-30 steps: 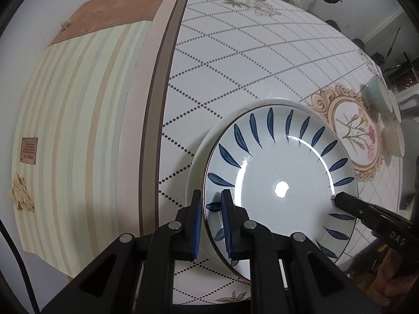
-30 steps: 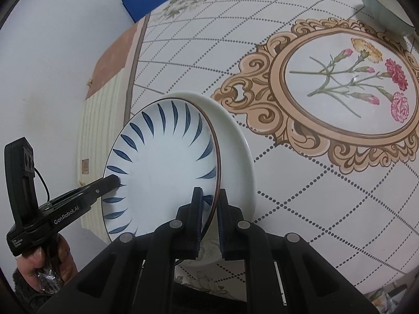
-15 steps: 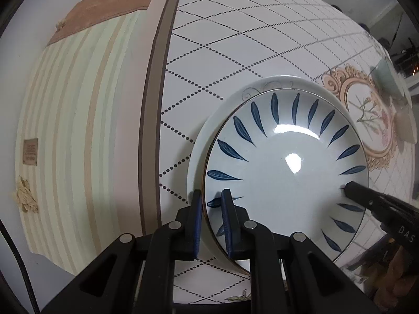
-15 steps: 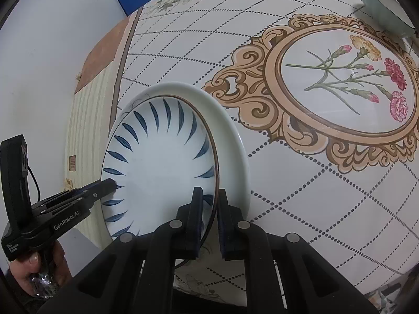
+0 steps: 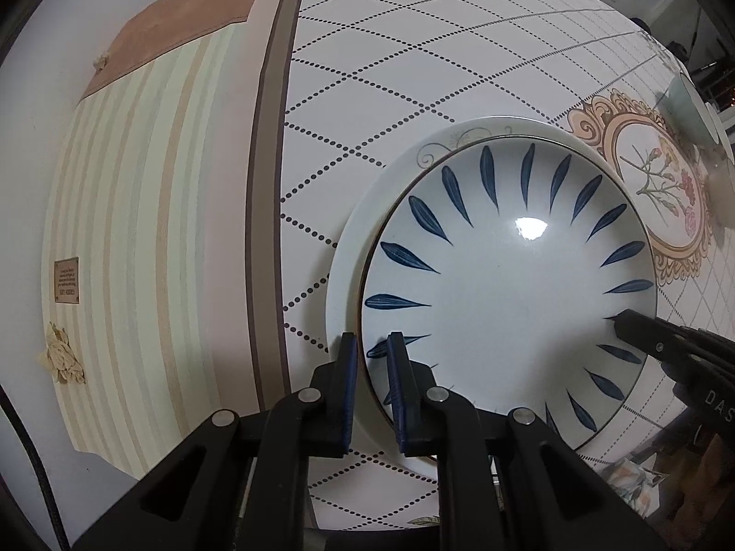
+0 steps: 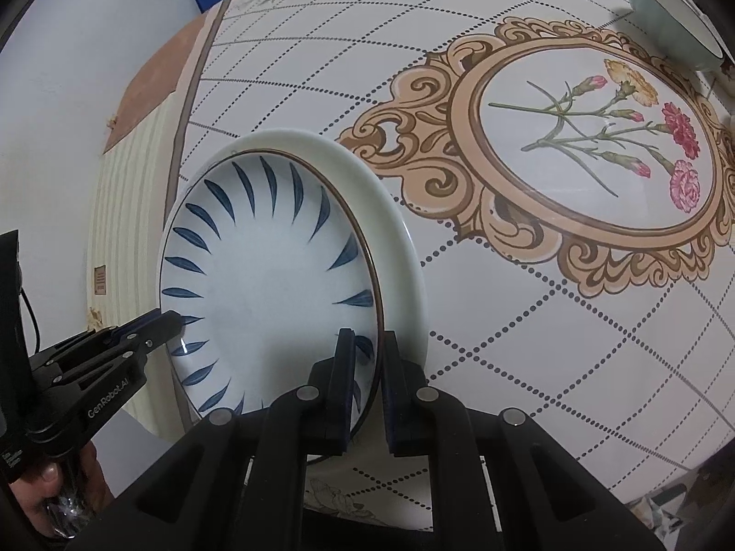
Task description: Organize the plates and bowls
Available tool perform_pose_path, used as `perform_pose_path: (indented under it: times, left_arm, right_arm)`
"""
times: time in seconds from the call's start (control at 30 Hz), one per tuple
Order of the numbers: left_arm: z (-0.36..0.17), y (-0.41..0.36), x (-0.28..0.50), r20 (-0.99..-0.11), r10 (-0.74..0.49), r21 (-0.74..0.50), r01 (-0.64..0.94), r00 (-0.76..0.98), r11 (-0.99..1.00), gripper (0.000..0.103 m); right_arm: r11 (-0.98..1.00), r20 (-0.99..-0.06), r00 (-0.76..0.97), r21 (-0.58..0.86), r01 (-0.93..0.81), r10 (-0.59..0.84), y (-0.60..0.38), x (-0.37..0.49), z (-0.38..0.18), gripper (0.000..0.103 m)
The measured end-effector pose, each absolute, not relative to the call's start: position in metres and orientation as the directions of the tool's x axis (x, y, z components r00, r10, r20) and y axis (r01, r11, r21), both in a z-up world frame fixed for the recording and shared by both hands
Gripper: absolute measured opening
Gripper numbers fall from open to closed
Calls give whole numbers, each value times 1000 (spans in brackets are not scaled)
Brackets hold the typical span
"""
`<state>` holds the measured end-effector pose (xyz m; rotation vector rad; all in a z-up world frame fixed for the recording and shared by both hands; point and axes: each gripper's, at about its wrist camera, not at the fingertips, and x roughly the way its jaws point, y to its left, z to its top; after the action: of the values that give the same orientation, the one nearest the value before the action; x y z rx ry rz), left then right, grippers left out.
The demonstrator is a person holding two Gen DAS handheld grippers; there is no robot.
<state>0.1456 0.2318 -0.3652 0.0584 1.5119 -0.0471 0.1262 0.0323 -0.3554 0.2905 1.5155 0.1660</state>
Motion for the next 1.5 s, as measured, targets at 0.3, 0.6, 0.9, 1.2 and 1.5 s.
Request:
perform_pose_path:
  times: [0.3,0.6,0.9,1.2,1.5]
  left_arm:
    - [-353,242,145,-998,9,12,50,62,999,11]
    - [-305,245,142,-995,7,7,5,95,1000,12]
    - [-232,235,124,-980,-10,-6,24,200,1000,47]
    - [-170,230,109,-954,-46,-39,29,295,999,93]
    - [-116,222,85,-931,-81,-71,44,355,997,97]
  right_arm:
    - [974,-977,30,215,66,213,42,131,-345,13]
    - [991,-990,65,127,29,125,50,128,-303,66]
    - [999,-979,203,8,-50,18,57,115,-215,101]
    - [999,-958,285,-45,-31,-35,50,90,-143,102]
    - [998,-946,322,-62,-34,-47,51,65,-87,103]
